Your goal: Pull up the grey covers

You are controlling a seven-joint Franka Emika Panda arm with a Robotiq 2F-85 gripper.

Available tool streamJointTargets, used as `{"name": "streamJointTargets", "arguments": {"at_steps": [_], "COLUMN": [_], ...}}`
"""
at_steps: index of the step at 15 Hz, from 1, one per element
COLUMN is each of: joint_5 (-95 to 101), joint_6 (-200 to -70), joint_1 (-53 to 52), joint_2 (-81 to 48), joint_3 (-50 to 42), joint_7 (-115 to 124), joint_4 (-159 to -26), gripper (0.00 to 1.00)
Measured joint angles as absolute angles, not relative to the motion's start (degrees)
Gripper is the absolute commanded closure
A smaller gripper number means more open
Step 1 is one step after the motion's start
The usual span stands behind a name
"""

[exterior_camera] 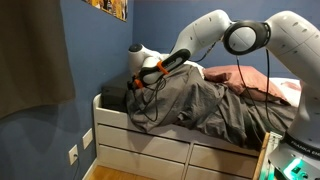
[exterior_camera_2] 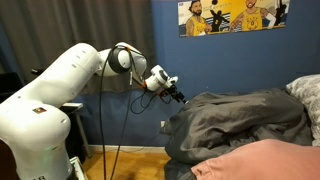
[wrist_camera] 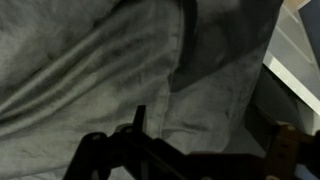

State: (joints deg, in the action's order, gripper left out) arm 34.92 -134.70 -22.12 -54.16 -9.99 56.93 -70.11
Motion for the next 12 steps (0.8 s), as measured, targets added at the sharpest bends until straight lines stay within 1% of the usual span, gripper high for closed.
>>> {"name": "streamJointTargets", "arguments": {"at_steps": [4,9,10,11,12], "joint_5": [34.92,34.95,34.95,34.95,34.95], "joint_6": [-133.65,-131.02,-129.87,-128.65,-127.1], "joint_1": [-22.91,-25.82,-26.25,-26.55,-26.73], "joint_2": [-56.84,-64.79,-66.26,-67.64,-69.0], "joint_3": [-11.21,-14.58,-15.28,-15.94,-16.56], "joint_7": [59.89,68.1,69.9,71.63,73.32], "joint_4": [-67.48,-58.79,-56.86,-54.98,-52.99], "gripper": [0.0,0.0,0.25,0.28,0.34]}}
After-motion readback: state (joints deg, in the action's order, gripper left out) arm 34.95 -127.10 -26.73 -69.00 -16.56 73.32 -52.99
